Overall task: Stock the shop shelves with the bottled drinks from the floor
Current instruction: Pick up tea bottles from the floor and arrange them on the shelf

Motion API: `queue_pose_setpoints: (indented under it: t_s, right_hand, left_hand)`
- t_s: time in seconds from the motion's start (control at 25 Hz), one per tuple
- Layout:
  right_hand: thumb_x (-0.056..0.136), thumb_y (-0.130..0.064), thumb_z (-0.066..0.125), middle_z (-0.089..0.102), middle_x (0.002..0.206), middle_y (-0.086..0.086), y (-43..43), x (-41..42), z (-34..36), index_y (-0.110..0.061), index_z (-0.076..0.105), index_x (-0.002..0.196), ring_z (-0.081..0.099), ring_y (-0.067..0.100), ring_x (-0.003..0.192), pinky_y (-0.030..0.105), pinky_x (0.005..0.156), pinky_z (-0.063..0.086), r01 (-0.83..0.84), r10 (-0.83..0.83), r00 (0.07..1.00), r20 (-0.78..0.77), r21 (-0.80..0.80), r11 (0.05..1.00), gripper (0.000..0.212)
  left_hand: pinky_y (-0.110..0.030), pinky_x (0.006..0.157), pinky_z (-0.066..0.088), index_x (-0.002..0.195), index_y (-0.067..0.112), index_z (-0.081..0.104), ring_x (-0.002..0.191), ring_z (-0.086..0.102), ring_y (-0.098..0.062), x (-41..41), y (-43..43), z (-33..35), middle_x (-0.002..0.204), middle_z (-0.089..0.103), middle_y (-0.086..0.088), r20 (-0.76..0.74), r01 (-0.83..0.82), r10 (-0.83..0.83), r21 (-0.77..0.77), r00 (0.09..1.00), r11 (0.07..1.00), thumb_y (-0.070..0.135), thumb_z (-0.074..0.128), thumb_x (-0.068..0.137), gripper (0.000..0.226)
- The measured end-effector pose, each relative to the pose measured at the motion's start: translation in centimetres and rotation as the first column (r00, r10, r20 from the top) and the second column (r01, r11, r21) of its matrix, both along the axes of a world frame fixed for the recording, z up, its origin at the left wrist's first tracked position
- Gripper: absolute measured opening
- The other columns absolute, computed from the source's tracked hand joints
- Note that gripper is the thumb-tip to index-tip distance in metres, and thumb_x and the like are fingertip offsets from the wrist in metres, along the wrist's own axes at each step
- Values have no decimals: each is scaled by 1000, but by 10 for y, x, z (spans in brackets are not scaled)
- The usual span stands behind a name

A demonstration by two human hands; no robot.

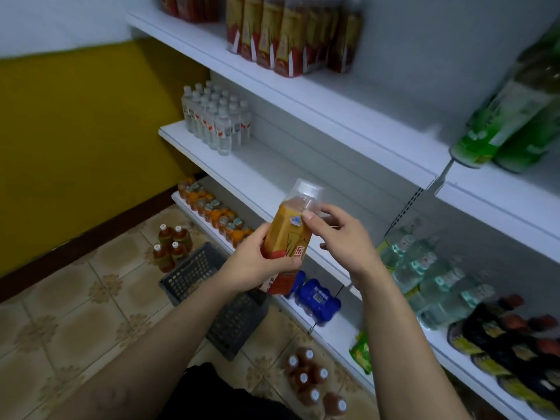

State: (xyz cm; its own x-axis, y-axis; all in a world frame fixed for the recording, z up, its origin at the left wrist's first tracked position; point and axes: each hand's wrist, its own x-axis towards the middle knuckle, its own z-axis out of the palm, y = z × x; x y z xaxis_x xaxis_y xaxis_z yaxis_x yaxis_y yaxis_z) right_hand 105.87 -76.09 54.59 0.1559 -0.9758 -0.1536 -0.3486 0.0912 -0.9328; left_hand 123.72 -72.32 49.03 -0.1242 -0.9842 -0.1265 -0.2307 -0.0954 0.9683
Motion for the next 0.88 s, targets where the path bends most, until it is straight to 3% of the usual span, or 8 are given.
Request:
queue_pose_setpoints:
  t_s: [0.08,0.2,0.32,0.44,0.52,0.64,0.88]
  right_hand:
    - [90,-45,65,72,103,0,-5,14,8,-36,63,116,71,14,94,39,84,58,-81,72,990,121,66,995,27]
    - [89,-44,65,74,105,1,-12,42,14,-26,60,124,71,13,90,31,78,54,-149,129,971,200,90,985,39]
    - [90,-41,64,73,109,1,-25,69,20,-26,58,127,71,15,93,31,80,53,-192,172,960,219,74,979,40]
    - [87,-38,68,73,108,1,-38,97,24,-28,53,131,72,16,93,33,83,54,-208,188,963,190,89,974,48]
    - [85,-35,72,74,104,3,-48,117,26,-26,52,132,73,16,90,32,80,54,-188,174,970,172,66,980,52]
    - [82,-29,76,73,104,6,-71,150,30,-22,52,134,73,17,87,29,76,55,-94,82,977,199,51,994,58]
    - [81,-25,78,74,99,6,-119,195,39,-19,53,132,74,14,77,19,59,54,119,-121,961,247,22,993,57]
  left_hand:
    - [-40,92,54,123,39,53,106,66,-9,8,-5,11,115,68,11,-117,-2,4,16,993,1000,52,80,65,65]
    - [-41,91,55,122,33,56,104,68,-18,23,-13,24,113,70,1,-278,-18,29,45,960,999,49,77,68,61]
    - [-40,90,55,125,27,55,104,68,-23,50,-26,34,112,71,-7,-426,22,35,127,904,992,38,73,81,48]
    - [-42,93,53,135,20,49,110,66,-28,83,-41,31,117,68,-13,-538,91,25,187,843,978,36,70,84,57]
    - [-44,94,52,137,18,46,111,65,-30,104,-54,31,119,67,-15,-564,116,19,202,826,973,40,69,81,65]
    - [-44,96,52,136,17,47,110,66,-28,134,-81,38,119,68,-14,-539,117,5,191,842,975,45,64,87,59]
    - [-50,104,46,133,29,53,112,65,-22,171,-140,48,118,70,-4,-467,93,-23,127,884,988,48,63,88,50]
